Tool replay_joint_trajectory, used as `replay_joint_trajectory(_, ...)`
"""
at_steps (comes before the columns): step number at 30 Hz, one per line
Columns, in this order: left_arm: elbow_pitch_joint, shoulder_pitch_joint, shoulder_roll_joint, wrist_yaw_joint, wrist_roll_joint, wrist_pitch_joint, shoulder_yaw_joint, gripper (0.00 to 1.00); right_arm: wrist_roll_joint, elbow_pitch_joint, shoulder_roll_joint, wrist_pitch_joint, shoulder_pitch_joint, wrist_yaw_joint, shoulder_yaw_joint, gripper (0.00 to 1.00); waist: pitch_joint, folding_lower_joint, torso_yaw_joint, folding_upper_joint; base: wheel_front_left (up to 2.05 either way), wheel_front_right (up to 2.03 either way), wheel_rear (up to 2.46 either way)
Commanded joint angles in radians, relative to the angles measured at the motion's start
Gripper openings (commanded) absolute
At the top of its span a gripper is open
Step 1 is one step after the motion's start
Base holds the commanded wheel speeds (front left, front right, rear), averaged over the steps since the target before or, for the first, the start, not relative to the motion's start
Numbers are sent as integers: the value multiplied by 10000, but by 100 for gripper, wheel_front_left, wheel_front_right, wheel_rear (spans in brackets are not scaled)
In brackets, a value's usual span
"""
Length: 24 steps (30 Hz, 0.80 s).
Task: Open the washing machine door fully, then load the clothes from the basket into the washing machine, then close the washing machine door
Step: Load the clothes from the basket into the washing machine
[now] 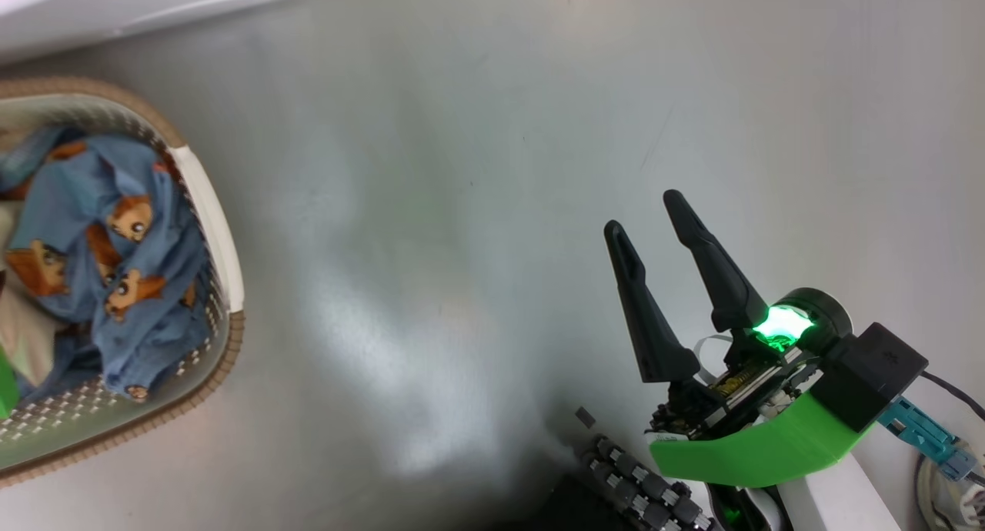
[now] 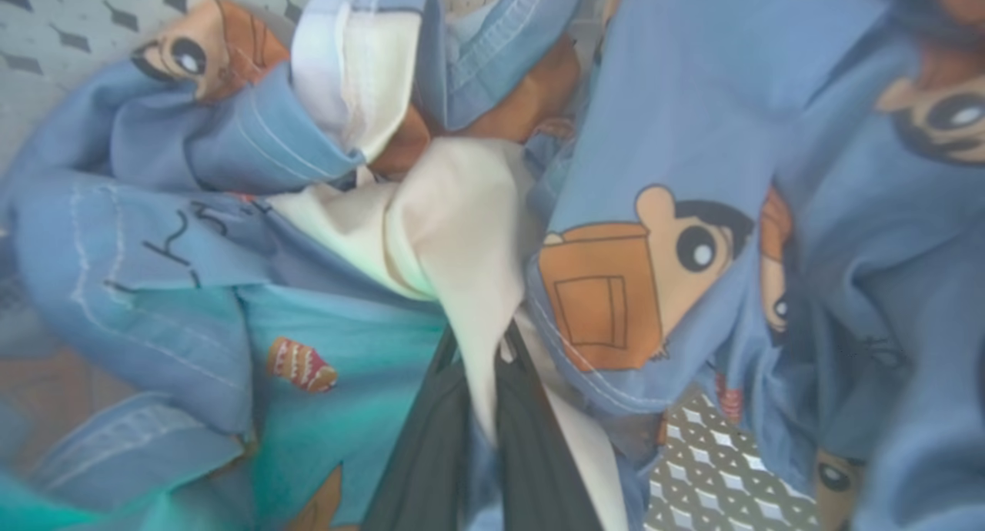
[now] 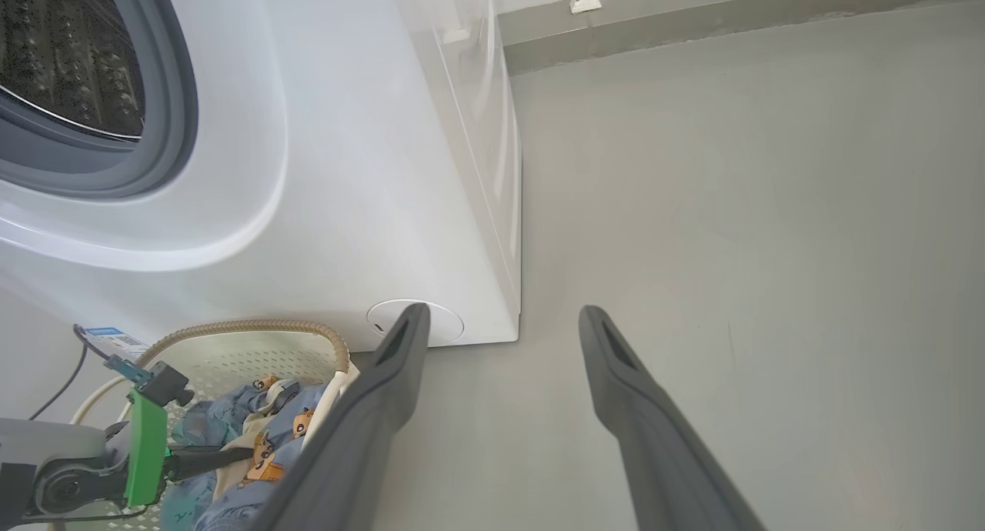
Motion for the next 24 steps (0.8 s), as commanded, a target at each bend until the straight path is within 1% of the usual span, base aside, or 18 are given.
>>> replay_joint_trajectory(1,-141,174,433,-15,-193,-214,220,0,242,-149,-49,-48,220,16,151,100,-270,0,104,-1,0,0,0)
replay_joint_trajectory(8,-690,413,427,-15,-722,-459,62,0,194,29,-49,-48,195,16,-52,100,-955,0,350,-1,0,0,0)
replay_joint_trajectory(17,-1392,775,253,-15,-1169,-716,36,0,66,519,-49,-48,154,16,-283,100,-2250,0,733,-1,0,0,0)
replay_joint_trajectory(20,-1810,979,186,-15,-1220,-741,238,0,-10,743,-49,-48,156,16,-457,100,-2729,0,929,-1,0,0,0)
replay_joint_trajectory(24,-2322,1309,134,-15,-1010,-745,893,0,-99,949,-49,-48,175,16,-538,100,-3188,0,1146,-1,0,0,0)
